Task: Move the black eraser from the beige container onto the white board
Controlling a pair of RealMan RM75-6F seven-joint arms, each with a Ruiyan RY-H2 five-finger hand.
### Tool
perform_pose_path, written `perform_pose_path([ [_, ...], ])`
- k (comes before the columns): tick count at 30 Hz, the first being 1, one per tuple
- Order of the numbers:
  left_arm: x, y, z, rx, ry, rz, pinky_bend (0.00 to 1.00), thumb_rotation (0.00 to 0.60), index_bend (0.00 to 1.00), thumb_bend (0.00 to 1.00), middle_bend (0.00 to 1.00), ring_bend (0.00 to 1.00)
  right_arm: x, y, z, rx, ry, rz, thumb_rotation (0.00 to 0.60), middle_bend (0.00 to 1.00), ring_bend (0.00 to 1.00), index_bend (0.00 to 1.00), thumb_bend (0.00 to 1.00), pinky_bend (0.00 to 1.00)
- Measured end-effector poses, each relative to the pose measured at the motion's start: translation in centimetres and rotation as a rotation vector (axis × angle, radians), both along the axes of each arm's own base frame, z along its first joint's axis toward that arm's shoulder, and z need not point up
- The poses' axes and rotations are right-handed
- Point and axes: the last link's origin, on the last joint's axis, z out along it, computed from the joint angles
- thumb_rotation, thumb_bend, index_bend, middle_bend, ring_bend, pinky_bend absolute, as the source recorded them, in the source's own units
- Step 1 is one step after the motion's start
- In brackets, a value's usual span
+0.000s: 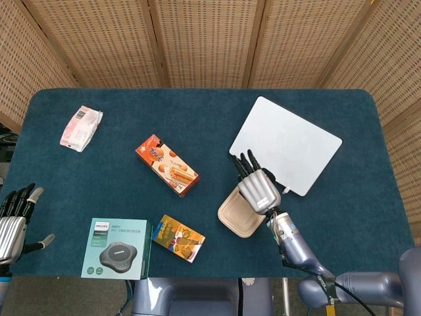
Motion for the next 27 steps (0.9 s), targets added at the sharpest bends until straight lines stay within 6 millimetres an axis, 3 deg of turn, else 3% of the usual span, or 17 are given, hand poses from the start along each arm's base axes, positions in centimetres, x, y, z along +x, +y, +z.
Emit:
perform_pose_path([
  [11,0.2,-0.1,0.1,0.011,-0.003,-0.010,0.00,0.600,0.00,0.15,0.00,0.00,-2.1,-0.9,2.8,-0.201,-0.145,0.022,0.600,0.05,0.00,0.52,0.13,0.00],
  [27,0.2,0.0,-0.2,0.019,-0.005,-0.013,0.00,0.600,0.00,0.15,0.00,0.00,-6.8,-1.9,1.3,-0.355,-0.195,0.110,0.600,0.05,0.00,0.52,0.10,0.00],
])
